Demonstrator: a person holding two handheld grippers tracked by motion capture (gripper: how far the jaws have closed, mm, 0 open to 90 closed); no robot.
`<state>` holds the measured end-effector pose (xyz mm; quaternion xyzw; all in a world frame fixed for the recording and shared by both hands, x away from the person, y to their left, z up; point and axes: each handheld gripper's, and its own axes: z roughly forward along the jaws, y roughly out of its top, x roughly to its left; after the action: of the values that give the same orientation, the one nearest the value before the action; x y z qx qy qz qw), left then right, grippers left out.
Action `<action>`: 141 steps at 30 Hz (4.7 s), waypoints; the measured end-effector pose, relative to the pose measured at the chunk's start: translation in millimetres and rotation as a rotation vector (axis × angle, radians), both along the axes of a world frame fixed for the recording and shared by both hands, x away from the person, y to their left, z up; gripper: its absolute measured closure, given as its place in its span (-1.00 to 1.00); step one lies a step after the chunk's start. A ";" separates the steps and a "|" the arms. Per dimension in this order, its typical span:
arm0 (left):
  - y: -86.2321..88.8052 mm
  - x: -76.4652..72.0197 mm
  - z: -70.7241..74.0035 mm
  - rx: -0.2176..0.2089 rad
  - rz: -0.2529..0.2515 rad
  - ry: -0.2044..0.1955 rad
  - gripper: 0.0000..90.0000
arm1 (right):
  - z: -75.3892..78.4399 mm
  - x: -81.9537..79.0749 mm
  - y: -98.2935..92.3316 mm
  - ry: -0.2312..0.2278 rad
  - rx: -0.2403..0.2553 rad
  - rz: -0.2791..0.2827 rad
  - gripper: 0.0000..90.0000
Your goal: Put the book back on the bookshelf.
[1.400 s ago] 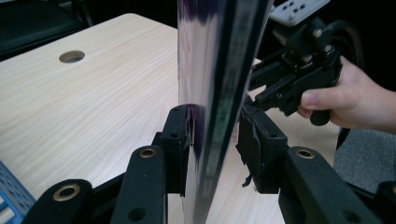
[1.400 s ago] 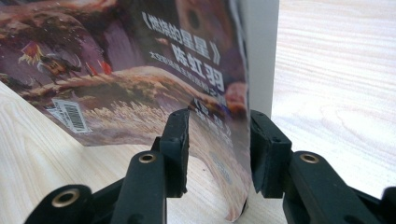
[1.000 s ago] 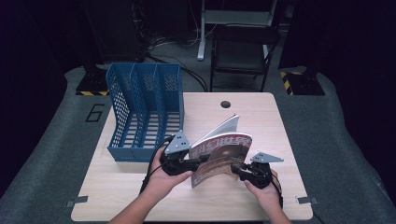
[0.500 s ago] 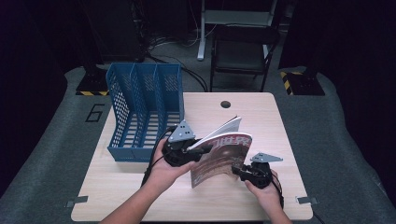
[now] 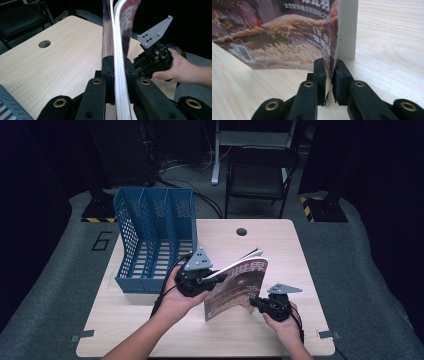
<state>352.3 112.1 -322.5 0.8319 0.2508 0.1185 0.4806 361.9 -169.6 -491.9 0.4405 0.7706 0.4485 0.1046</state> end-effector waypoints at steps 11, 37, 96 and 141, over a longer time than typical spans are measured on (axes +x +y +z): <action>0.0 1.6 2.1 0.017 -0.023 0.012 0.86 | -2.9 5.1 7.3 -0.034 -0.007 -0.026 0.85; -22.3 21.7 16.2 0.036 -0.002 0.024 0.63 | -4.2 5.8 4.6 -0.028 0.014 -0.007 0.82; -35.6 34.1 13.5 0.265 0.042 0.082 0.82 | -4.6 5.4 5.2 -0.015 0.039 -0.014 0.79; -39.0 34.3 22.1 0.319 -0.002 0.102 0.87 | -2.5 3.7 9.3 -0.028 0.015 0.006 0.81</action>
<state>386.7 73.1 -300.5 0.9029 0.2520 0.1137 0.3291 365.7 -160.3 -494.4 0.4326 0.7672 0.4605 0.1105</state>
